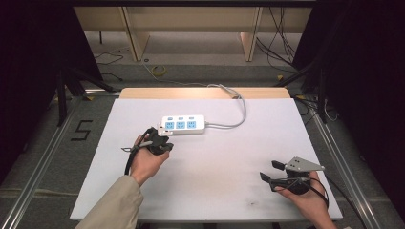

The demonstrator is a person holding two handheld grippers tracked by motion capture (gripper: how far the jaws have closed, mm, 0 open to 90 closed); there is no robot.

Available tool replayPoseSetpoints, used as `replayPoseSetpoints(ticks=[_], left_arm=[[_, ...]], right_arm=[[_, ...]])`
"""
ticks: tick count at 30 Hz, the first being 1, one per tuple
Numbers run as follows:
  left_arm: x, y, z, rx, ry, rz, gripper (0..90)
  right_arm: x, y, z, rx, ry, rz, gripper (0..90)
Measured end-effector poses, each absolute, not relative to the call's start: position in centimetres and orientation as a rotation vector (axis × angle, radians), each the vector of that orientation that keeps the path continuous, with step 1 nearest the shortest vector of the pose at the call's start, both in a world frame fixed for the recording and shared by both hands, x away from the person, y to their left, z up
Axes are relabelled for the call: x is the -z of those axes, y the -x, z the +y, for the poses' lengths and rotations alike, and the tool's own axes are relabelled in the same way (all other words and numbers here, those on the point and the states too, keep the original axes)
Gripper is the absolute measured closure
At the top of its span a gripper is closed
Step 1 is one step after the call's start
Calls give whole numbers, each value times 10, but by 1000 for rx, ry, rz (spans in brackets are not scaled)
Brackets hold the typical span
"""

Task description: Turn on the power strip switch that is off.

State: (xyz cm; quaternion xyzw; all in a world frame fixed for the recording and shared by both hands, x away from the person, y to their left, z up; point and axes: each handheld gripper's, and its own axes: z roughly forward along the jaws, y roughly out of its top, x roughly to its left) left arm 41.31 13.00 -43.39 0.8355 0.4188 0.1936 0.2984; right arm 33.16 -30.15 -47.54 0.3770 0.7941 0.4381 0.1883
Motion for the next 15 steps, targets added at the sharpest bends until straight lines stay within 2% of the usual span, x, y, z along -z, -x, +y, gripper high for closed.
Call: replayPoseSetpoints(ticks=[15], left_arm=[[431, -430, 121, -526, -2243, 1096, 899]], right_arm=[[477, -328, -301, -1237, -1063, 2242, 323]])
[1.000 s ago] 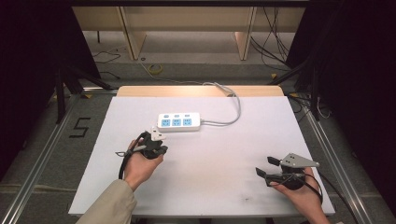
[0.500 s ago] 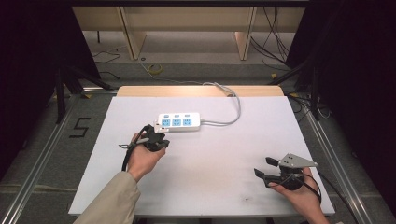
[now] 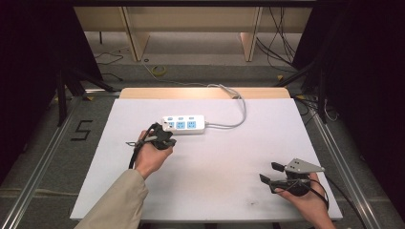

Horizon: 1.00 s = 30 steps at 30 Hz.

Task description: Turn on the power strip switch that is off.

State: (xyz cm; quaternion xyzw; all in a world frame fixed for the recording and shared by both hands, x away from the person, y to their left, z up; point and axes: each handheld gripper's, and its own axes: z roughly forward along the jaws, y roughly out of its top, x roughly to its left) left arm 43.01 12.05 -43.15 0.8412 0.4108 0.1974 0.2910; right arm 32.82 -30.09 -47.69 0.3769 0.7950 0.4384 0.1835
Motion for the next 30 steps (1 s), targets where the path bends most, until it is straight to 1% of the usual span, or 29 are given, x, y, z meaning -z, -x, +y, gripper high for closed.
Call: replayPoseSetpoints(ticks=[30], left_arm=[[426, -465, 105, -545, -2291, 1081, 899]], right_arm=[[478, -328, -300, -1237, -1068, 2251, 323]])
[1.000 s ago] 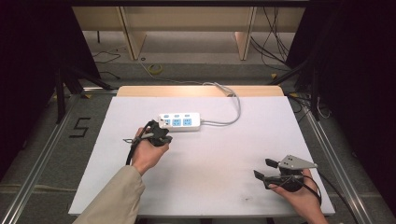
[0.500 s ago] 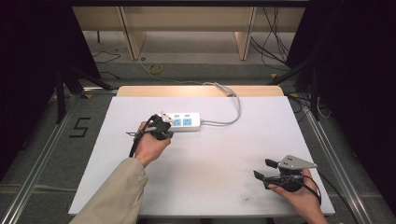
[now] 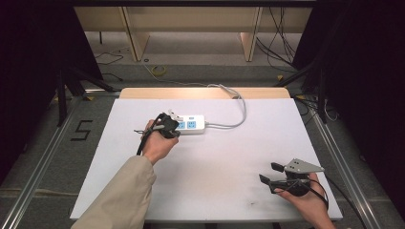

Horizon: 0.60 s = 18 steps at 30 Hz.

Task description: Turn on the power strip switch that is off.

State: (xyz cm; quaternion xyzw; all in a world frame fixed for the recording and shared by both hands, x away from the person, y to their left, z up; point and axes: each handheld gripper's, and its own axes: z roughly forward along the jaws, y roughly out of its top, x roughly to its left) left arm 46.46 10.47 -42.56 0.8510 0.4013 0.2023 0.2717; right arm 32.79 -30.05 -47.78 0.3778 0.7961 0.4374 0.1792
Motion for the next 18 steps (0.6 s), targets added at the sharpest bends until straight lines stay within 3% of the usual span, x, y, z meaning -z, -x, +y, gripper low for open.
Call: replayPoseSetpoints(ticks=[18], left_arm=[[427, -483, 95, -569, -2310, 1074, 899]], right_arm=[[478, -327, -301, -1242, -1071, 2243, 324]])
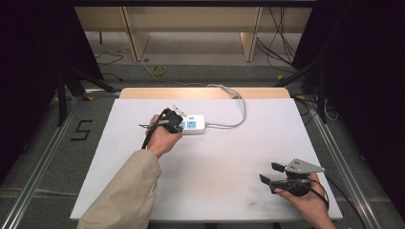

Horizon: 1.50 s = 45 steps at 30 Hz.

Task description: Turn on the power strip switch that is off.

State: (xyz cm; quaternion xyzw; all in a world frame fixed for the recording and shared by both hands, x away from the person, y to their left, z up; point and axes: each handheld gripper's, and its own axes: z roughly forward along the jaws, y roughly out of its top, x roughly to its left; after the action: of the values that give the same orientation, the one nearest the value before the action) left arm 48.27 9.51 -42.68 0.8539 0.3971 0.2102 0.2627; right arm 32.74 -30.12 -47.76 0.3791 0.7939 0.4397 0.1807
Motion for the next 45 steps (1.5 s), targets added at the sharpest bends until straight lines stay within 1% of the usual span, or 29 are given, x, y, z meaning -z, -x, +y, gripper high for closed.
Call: replayPoseSetpoints(ticks=[6, 45], left_arm=[[429, -487, 93, -568, -2310, 1076, 899], [416, -516, 67, -598, -2332, 1026, 899]], right_arm=[[477, -327, -301, -1240, -1068, 2245, 324], [477, -325, -303, -1237, -1069, 2240, 327]])
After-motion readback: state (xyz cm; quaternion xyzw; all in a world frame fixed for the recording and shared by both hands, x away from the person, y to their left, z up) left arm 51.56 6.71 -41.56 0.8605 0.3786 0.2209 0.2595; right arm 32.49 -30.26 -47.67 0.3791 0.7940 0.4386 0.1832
